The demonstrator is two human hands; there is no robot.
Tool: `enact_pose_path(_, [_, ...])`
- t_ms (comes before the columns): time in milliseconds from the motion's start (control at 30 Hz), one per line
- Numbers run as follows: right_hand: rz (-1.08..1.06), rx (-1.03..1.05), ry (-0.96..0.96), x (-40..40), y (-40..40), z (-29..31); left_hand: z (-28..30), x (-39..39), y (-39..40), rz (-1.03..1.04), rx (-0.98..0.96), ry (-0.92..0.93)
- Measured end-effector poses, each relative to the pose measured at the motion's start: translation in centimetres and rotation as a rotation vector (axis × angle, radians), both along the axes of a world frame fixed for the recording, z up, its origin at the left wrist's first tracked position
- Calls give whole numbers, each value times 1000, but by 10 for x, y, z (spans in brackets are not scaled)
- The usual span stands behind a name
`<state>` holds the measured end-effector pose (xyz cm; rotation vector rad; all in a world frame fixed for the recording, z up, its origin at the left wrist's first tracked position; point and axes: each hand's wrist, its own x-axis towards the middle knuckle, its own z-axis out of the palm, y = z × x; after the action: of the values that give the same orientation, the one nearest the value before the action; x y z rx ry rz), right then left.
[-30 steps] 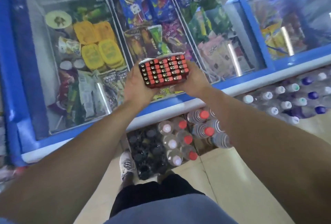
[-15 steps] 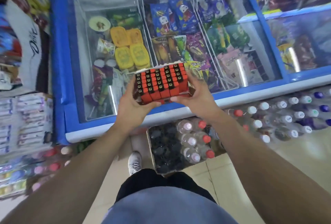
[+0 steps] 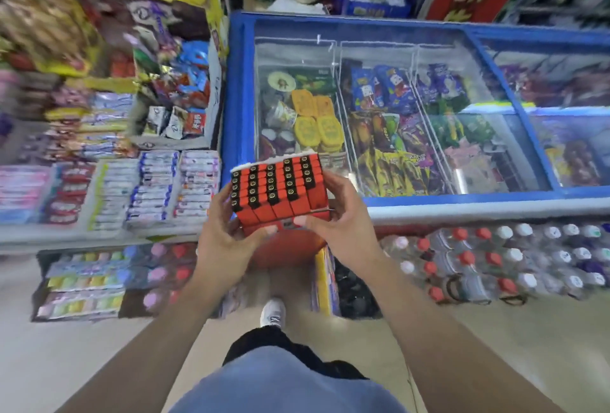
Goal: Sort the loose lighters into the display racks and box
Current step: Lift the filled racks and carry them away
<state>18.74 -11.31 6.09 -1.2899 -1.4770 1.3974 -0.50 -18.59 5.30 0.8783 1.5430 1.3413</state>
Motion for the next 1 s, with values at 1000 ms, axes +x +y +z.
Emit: enact_pose_path(1000, [563, -148, 47, -555, -282, -9, 5, -491, -374, 488, -37, 97])
